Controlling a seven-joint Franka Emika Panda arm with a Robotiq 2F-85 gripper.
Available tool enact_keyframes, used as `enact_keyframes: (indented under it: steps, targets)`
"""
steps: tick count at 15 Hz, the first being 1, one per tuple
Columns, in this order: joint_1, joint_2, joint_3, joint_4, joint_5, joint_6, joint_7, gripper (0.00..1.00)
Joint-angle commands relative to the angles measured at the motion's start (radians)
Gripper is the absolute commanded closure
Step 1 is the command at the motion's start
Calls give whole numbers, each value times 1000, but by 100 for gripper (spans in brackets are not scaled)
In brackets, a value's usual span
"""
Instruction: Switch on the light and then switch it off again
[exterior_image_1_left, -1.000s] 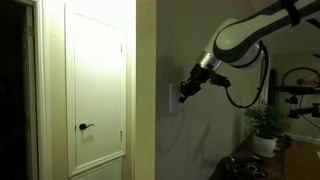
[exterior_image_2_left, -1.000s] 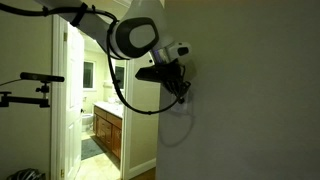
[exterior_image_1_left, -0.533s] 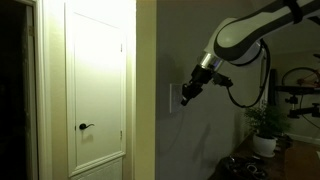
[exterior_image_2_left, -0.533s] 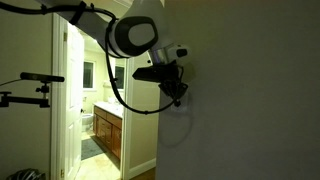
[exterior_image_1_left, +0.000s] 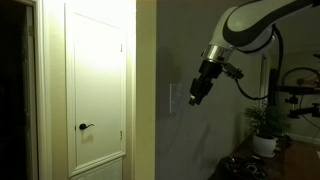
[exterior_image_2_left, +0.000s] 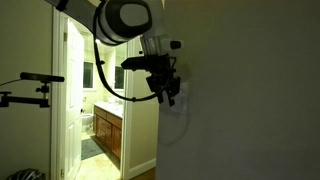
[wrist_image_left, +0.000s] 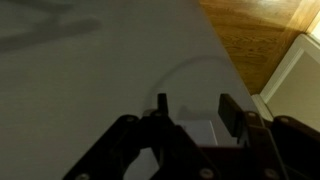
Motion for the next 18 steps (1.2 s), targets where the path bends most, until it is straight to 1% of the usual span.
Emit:
enact_keyframes:
  steps: [1, 2, 3, 4, 8, 9, 14, 17, 18]
  targets:
    - [-2, -49, -1, -14, -70, -138, 10, 13]
    - [-1, -52, -1, -11, -80, -169, 6, 6]
    - [-1, -54, -1, -9, -93, -196, 7, 2]
    - [0, -57, -1, -8, -100, -216, 5, 0]
    - [3, -64, 0, -7, -111, -257, -2, 0]
    - [3, -35, -2, 3, -92, -221, 1, 0]
    - [3, -35, -2, 3, -94, -226, 1, 0]
    - [3, -7, -2, 7, -82, -161, 14, 0]
    - [2, 0, -1, 8, -89, -142, 22, 3]
